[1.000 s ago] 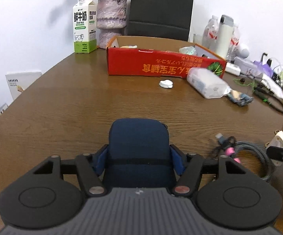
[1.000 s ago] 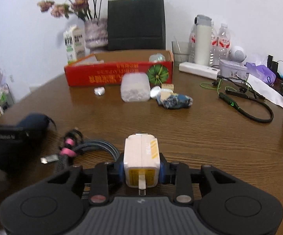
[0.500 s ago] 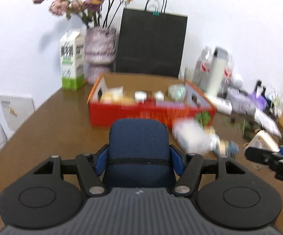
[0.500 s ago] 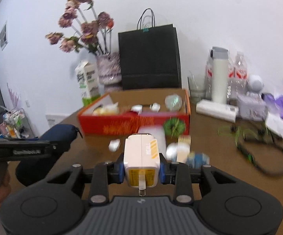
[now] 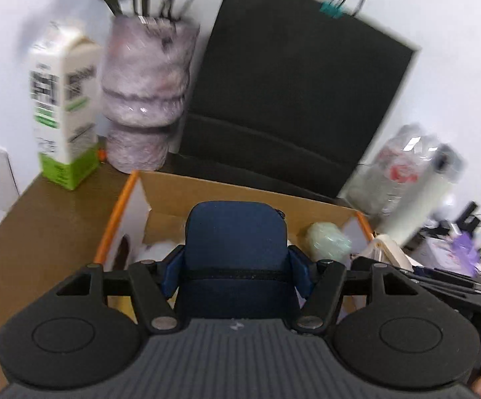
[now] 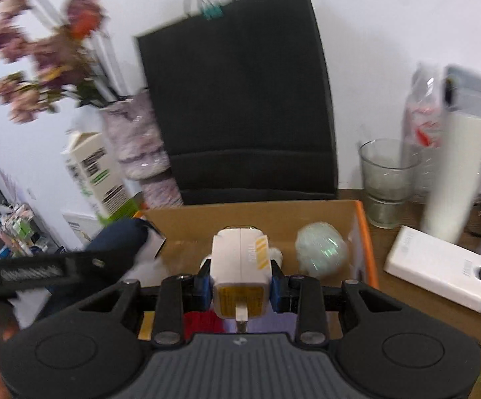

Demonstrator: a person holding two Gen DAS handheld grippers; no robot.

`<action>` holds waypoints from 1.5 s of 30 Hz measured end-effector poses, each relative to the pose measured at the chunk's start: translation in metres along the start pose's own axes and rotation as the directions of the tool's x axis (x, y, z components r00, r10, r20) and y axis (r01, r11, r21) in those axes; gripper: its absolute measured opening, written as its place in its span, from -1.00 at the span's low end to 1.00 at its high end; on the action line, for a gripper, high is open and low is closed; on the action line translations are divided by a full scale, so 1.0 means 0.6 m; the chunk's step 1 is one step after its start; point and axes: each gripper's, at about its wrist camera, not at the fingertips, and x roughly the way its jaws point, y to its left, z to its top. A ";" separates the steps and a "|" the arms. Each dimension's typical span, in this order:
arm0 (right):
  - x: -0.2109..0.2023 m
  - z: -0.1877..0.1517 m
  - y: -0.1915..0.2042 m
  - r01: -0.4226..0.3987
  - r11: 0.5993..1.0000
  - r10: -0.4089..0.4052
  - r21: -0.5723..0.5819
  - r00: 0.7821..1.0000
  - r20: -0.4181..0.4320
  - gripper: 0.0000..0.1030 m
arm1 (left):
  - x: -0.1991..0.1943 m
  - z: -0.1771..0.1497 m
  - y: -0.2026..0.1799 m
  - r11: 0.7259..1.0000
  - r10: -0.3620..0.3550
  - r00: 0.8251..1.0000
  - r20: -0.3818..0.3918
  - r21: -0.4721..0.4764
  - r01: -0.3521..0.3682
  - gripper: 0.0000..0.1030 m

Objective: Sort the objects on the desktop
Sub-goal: 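Carry the navy case and white charger over the red box and release both, then grasp the black braided cable with left tool while right tool grasps white earbud case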

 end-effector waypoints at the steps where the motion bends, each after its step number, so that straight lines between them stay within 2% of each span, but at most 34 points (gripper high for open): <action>1: 0.025 0.010 0.000 0.012 1.000 -0.012 -0.006 1.000 -0.016 -0.40 | 0.034 0.013 -0.003 1.000 0.030 0.999 -0.018 0.008 -0.030 0.26; 5: 0.129 0.027 -0.001 0.115 0.993 -0.117 -0.024 0.988 -0.099 -0.40 | 0.145 0.034 0.000 0.989 0.143 0.986 -0.088 0.039 -0.140 0.27; 7: 0.173 0.026 -0.005 0.149 0.988 -0.152 -0.033 0.978 -0.141 -0.40 | 0.183 0.033 0.010 0.989 0.147 0.981 -0.129 0.022 -0.146 0.28; 9: 0.202 0.021 -0.009 0.196 0.980 -0.201 -0.043 0.967 -0.157 -0.40 | 0.199 0.027 0.016 0.990 0.144 0.979 -0.143 0.012 -0.144 0.38; 10: 0.211 0.020 -0.013 0.211 0.977 -0.214 -0.037 0.964 -0.160 -0.35 | 0.200 0.022 0.016 0.987 0.158 0.980 -0.121 0.020 -0.157 0.49; 11: 0.217 0.018 -0.017 0.221 0.975 -0.223 -0.027 0.960 -0.169 -0.28 | 0.196 0.018 0.012 0.982 0.186 0.978 -0.097 0.030 -0.184 0.71; 13: 0.218 0.014 -0.019 0.214 0.977 -0.213 -0.015 0.961 -0.174 -0.29 | 0.180 0.014 0.006 0.972 0.230 0.972 -0.048 0.061 -0.227 0.85; 14: 0.212 0.016 -0.019 0.203 0.979 -0.200 0.000 0.966 -0.164 -0.24 | 0.162 0.012 0.000 0.969 0.238 0.971 -0.009 0.076 -0.237 0.89; 17: 0.172 0.028 -0.014 0.172 0.985 -0.169 0.027 0.980 -0.102 0.01 | 0.102 0.015 -0.012 0.966 0.244 0.967 0.075 0.070 -0.249 0.93; 21: 0.098 0.042 0.005 0.158 0.987 -0.158 -0.009 0.987 -0.022 0.41 | 0.011 0.001 -0.021 0.975 0.220 0.965 0.141 0.008 -0.223 1.00; 25: 0.019 0.024 0.026 0.167 0.983 -0.166 -0.077 0.986 0.016 0.52 | -0.046 -0.033 -0.036 0.978 0.192 0.974 0.121 0.057 -0.200 1.00; 28: -0.044 -0.010 0.027 0.153 0.985 -0.151 -0.084 0.988 0.034 0.59 | -0.092 -0.069 -0.034 0.985 0.159 0.980 0.116 0.056 -0.166 1.00; 32: -0.117 -0.065 0.026 0.120 0.990 -0.118 -0.071 0.992 0.035 0.67 | -0.157 -0.132 -0.029 0.987 0.140 0.985 0.098 0.063 -0.147 1.00; 37: -0.204 -0.164 0.042 0.085 0.993 -0.081 -0.083 0.995 0.059 0.72 | -0.222 -0.218 -0.025 0.991 0.082 0.993 0.085 0.098 -0.090 1.00; 39: -0.234 -0.208 0.045 0.065 0.996 -0.061 -0.068 0.996 0.072 0.74 | -0.250 -0.261 -0.021 0.994 0.069 0.994 0.088 0.085 -0.076 1.00; 41: -0.260 -0.258 0.044 0.046 0.998 -0.044 -0.039 0.997 0.061 0.76 | -0.271 -0.310 -0.013 0.997 0.023 0.996 0.090 0.071 -0.029 1.00; 43: -0.278 -0.307 0.046 0.037 0.999 -0.036 -0.021 0.998 0.045 0.77 | -0.284 -0.365 -0.014 0.997 0.019 0.996 0.089 0.066 -0.025 1.00; 45: -0.291 -0.356 0.045 0.036 0.999 -0.035 -0.013 0.999 0.034 0.77 | -0.295 -0.418 -0.025 0.993 0.009 0.997 0.082 0.114 -0.018 1.00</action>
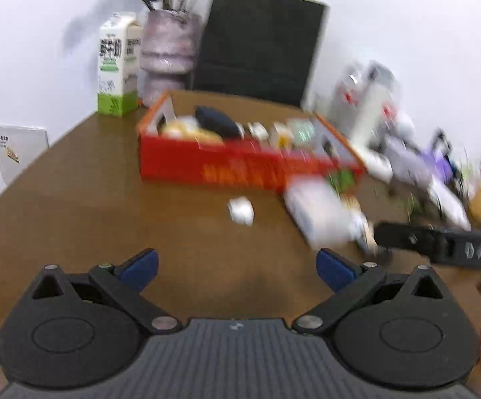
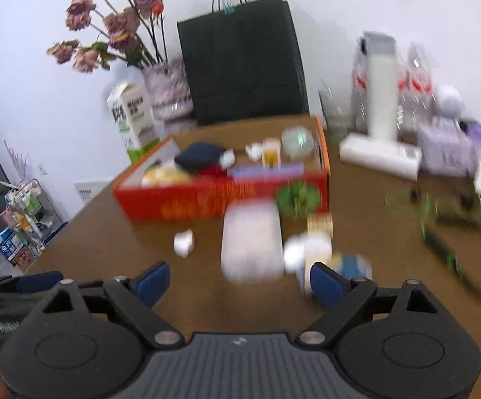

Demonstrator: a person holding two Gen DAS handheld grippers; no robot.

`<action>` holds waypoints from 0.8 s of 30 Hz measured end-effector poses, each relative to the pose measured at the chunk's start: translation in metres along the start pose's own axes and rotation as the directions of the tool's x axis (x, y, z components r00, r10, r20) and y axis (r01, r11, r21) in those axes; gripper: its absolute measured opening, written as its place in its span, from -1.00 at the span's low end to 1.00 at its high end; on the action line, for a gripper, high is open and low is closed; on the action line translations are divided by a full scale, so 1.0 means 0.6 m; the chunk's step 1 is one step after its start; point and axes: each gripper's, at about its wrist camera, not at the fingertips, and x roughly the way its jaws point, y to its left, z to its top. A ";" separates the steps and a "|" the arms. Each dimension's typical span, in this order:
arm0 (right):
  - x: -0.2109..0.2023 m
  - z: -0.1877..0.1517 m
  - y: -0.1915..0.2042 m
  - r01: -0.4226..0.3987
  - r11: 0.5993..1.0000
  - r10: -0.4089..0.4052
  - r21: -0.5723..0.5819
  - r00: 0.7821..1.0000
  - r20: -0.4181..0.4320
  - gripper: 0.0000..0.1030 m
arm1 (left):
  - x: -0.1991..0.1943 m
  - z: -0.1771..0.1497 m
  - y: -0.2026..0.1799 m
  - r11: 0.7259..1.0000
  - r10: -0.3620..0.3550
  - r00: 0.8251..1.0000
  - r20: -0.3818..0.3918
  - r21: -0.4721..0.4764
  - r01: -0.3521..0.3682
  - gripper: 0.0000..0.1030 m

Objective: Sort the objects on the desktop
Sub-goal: 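Grasp the black braided cable with left tool while right tool grasps white earbud case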

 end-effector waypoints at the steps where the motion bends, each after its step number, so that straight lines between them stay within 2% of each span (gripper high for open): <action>1: -0.006 -0.025 0.001 0.005 1.000 -0.005 -0.002 1.000 -0.007 0.77 | -0.009 -0.025 -0.009 0.999 -0.025 1.000 0.004 0.041 0.025 1.00; 4: -0.032 -0.089 0.004 0.005 1.000 -0.005 -0.028 1.000 -0.004 0.77 | -0.033 -0.074 -0.030 0.990 -0.038 0.999 0.024 0.133 0.035 1.00; 6: -0.054 -0.120 0.001 -0.019 1.000 0.019 -0.001 1.000 0.000 0.77 | -0.042 -0.093 -0.039 0.984 -0.046 0.999 0.008 0.171 0.044 1.00; 10: -0.089 -0.160 0.002 -0.026 1.000 0.026 -0.011 1.000 0.015 0.76 | -0.051 -0.118 -0.054 0.968 -0.117 0.993 -0.019 0.220 0.118 0.97; 12: -0.105 -0.172 -0.001 -0.004 1.000 0.005 -0.013 0.999 0.032 0.76 | -0.042 -0.122 -0.065 0.964 -0.113 0.993 -0.036 0.239 0.118 0.81; 14: -0.115 -0.177 -0.008 0.012 1.000 -0.012 -0.015 0.999 0.044 0.76 | -0.028 -0.121 -0.074 0.962 -0.107 0.992 -0.065 0.246 0.120 0.42; 15: -0.118 -0.178 -0.012 0.028 0.999 -0.027 -0.018 0.999 0.047 0.76 | -0.020 -0.118 -0.076 0.961 -0.117 0.989 -0.089 0.241 0.136 0.33; 17: -0.122 -0.178 -0.021 0.055 0.998 -0.055 -0.002 0.997 0.048 0.76 | -0.005 -0.116 -0.083 0.960 -0.129 0.983 -0.131 0.233 0.157 -0.04; 21: -0.122 -0.176 -0.042 0.057 0.998 -0.059 0.030 0.997 0.058 0.76 | 0.002 -0.126 -0.105 0.942 -0.091 0.989 -0.112 0.313 0.122 -0.06; 22: -0.116 -0.175 -0.046 0.056 0.998 -0.058 0.036 0.997 0.057 0.76 | 0.002 -0.127 -0.108 0.942 -0.089 0.990 -0.107 0.314 0.119 -0.16; 23: -0.111 -0.173 -0.047 0.058 0.997 -0.060 0.041 0.997 0.055 0.75 | 0.002 -0.128 -0.109 0.944 -0.096 0.990 -0.103 0.306 0.124 -0.49; 24: -0.106 -0.171 -0.048 0.060 0.997 -0.063 0.044 0.997 0.053 0.75 | 0.001 -0.128 -0.109 0.947 -0.088 0.992 -0.095 0.300 0.113 -0.52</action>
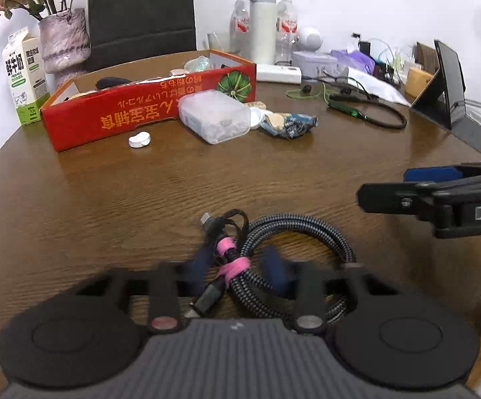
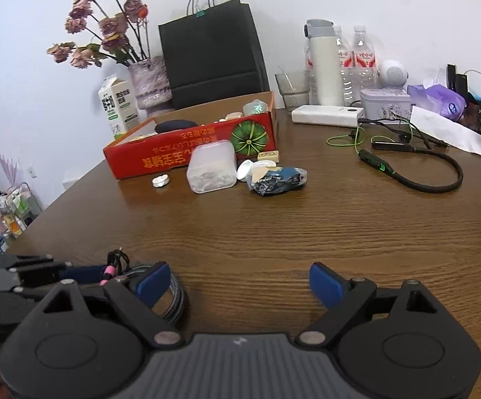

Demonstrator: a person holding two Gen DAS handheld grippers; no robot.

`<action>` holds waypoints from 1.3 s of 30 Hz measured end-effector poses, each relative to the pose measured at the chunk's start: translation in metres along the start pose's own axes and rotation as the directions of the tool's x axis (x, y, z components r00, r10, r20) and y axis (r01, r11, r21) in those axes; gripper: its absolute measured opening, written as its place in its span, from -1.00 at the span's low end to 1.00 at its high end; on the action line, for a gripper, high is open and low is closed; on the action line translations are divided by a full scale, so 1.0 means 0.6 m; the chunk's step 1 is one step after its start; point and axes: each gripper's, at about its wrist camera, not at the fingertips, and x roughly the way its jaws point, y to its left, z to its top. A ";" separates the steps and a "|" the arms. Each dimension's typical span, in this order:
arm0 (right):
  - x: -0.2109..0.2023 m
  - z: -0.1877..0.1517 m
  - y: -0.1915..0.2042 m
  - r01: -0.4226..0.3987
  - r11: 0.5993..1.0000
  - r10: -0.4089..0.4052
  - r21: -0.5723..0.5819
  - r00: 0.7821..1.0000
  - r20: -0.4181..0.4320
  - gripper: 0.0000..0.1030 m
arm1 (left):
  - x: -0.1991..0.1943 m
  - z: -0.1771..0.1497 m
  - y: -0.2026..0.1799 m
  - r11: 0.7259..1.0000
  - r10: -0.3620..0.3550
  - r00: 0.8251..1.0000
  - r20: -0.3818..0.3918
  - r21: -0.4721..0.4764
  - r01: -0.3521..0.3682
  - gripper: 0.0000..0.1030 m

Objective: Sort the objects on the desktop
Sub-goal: 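Grasp the black braided cable with left tool while right tool grasps white earbud case, then carry the cable and earbud case over the red box and open both tools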

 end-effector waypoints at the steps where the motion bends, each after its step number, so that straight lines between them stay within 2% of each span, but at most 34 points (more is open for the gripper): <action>1: 0.005 0.002 0.002 0.003 1.000 -0.003 0.000 1.000 -0.002 0.75 | 0.000 0.001 0.002 1.000 0.012 1.000 0.003 -0.012 -0.012 -0.54; 4: 0.012 0.009 0.010 -0.010 1.000 0.010 -0.009 1.000 0.006 0.75 | -0.002 0.000 0.034 0.993 0.017 1.000 0.021 -0.116 -0.014 -0.57; 7: 0.022 0.019 0.025 -0.029 0.999 0.030 -0.032 1.000 0.011 0.74 | -0.009 0.003 0.084 0.971 0.051 0.998 0.039 -0.236 -0.040 -0.60; 12: 0.066 0.043 0.074 -0.051 0.993 0.053 -0.106 0.998 0.014 0.71 | -0.006 0.013 0.167 0.931 0.171 0.985 0.038 -0.333 -0.149 -0.61; 17: 0.141 0.077 0.147 -0.120 0.973 0.122 -0.197 0.993 -0.001 0.44 | 0.005 0.021 0.246 0.882 0.246 0.969 0.023 -0.421 -0.214 -0.61; 20: 0.199 0.109 0.186 -0.156 0.962 0.159 -0.226 0.987 -0.004 0.41 | 0.014 0.031 0.277 0.863 0.283 0.959 0.027 -0.443 -0.242 -0.61; 22: 0.251 0.133 0.200 -0.156 0.962 0.150 -0.223 0.988 -0.040 0.33 | 0.021 0.037 0.294 0.847 0.306 0.952 0.020 -0.463 -0.262 -0.61; 24: 0.294 0.150 0.213 -0.142 0.961 0.129 -0.237 0.989 -0.072 0.07 | 0.028 0.045 0.310 0.836 0.312 0.950 0.021 -0.480 -0.264 -0.61; 25: 0.314 0.155 0.221 -0.134 0.956 0.117 -0.261 0.990 -0.077 0.06 | 0.031 0.049 0.316 0.833 0.313 0.949 0.024 -0.488 -0.263 -0.61; 28: 0.359 0.165 0.238 -0.090 0.950 0.059 -0.299 0.992 -0.111 0.00 | 0.045 0.064 0.325 0.828 0.321 0.947 0.021 -0.492 -0.270 -0.61; 29: 0.369 0.166 0.242 -0.085 0.947 0.051 -0.309 0.992 -0.114 -0.14 | 0.050 0.067 0.328 0.828 0.319 0.948 0.019 -0.492 -0.269 -0.61; 30: 0.377 0.166 0.244 -0.075 0.951 0.040 -0.301 0.992 -0.122 -0.45 | 0.054 0.069 0.328 0.827 0.316 0.949 0.016 -0.494 -0.267 -0.61; 36: 0.355 0.156 0.228 -0.077 0.967 0.057 -0.243 0.994 -0.092 -0.50 | 0.051 0.074 0.306 0.841 0.310 0.951 0.015 -0.471 -0.266 -0.61; 39: 0.305 0.151 0.208 -0.089 0.976 0.079 -0.200 0.995 -0.057 -0.50 | 0.041 0.073 0.279 0.863 0.272 0.962 0.022 -0.447 -0.234 -0.61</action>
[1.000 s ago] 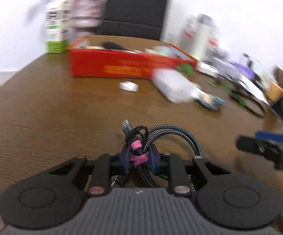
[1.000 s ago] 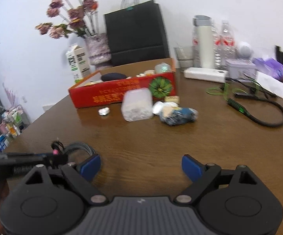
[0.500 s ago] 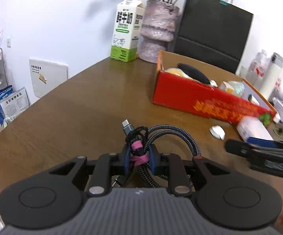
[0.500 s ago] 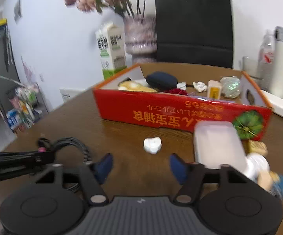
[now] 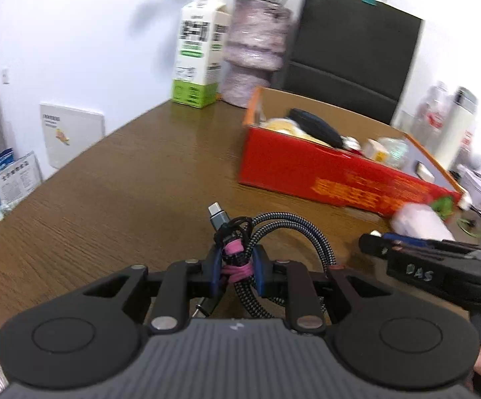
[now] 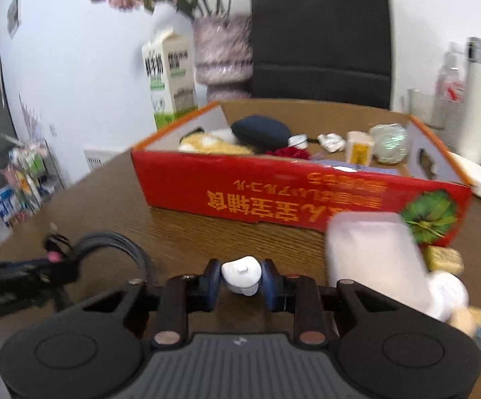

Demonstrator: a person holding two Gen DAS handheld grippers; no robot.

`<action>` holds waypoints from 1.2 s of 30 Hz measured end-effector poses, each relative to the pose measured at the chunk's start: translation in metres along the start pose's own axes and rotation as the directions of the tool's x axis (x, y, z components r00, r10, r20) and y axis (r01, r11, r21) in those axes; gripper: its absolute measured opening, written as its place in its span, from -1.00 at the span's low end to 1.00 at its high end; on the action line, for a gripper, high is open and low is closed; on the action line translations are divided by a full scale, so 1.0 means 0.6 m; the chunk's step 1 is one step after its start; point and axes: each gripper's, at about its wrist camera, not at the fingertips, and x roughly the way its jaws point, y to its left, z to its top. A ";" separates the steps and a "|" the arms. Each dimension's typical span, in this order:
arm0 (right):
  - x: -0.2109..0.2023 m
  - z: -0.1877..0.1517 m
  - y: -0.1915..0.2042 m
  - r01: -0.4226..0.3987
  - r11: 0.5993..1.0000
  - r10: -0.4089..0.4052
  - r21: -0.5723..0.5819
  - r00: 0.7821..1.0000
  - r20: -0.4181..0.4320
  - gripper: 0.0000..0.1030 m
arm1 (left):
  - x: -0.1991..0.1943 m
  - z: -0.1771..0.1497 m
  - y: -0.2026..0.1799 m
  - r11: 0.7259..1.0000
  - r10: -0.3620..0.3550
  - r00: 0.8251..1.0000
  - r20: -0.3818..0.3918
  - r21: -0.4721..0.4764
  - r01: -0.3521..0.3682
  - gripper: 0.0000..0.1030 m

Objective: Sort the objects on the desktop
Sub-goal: 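Carry the cable and earbud case over the red box and open both tools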

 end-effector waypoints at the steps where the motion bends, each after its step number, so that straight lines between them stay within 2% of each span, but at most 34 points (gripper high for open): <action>1: -0.022 -0.006 -0.005 0.000 1.000 0.000 0.014 1.000 0.017 -0.50 | -0.005 -0.003 -0.006 1.000 -0.010 1.000 -0.004 0.009 0.010 -0.61; 5: -0.102 -0.038 -0.024 -0.002 0.999 -0.001 0.053 0.999 0.055 -0.50 | -0.031 -0.033 -0.047 0.996 -0.066 0.997 -0.030 0.065 0.068 -0.61; 8: -0.156 -0.067 -0.037 0.027 0.997 -0.032 0.069 0.997 0.076 -0.50 | -0.047 -0.053 -0.075 0.989 -0.096 0.994 -0.046 0.106 0.100 -0.61; 11: -0.204 -0.103 -0.057 0.063 0.993 -0.071 0.095 0.993 0.089 -0.50 | -0.074 -0.072 -0.103 0.980 -0.126 0.990 -0.055 0.148 0.133 -0.61; 15: -0.249 -0.147 -0.076 0.151 0.982 -0.161 0.118 0.984 0.079 -0.50 | -0.111 -0.099 -0.133 0.965 -0.156 0.986 -0.055 0.204 0.164 -0.61; 22: -0.328 -0.177 -0.061 0.121 0.984 -0.139 0.134 0.980 0.140 -0.50 | -0.177 -0.128 -0.143 0.952 -0.216 0.975 -0.054 0.211 0.222 -0.61; 28: -0.342 -0.163 -0.037 0.085 0.990 -0.106 0.115 0.977 0.185 -0.50 | -0.191 -0.117 -0.139 0.952 -0.210 0.977 -0.021 0.223 0.209 -0.61; 36: -0.304 -0.133 -0.049 0.045 0.992 -0.066 0.121 0.982 0.179 -0.50 | -0.150 -0.084 -0.125 0.963 -0.194 0.981 -0.028 0.184 0.196 -0.61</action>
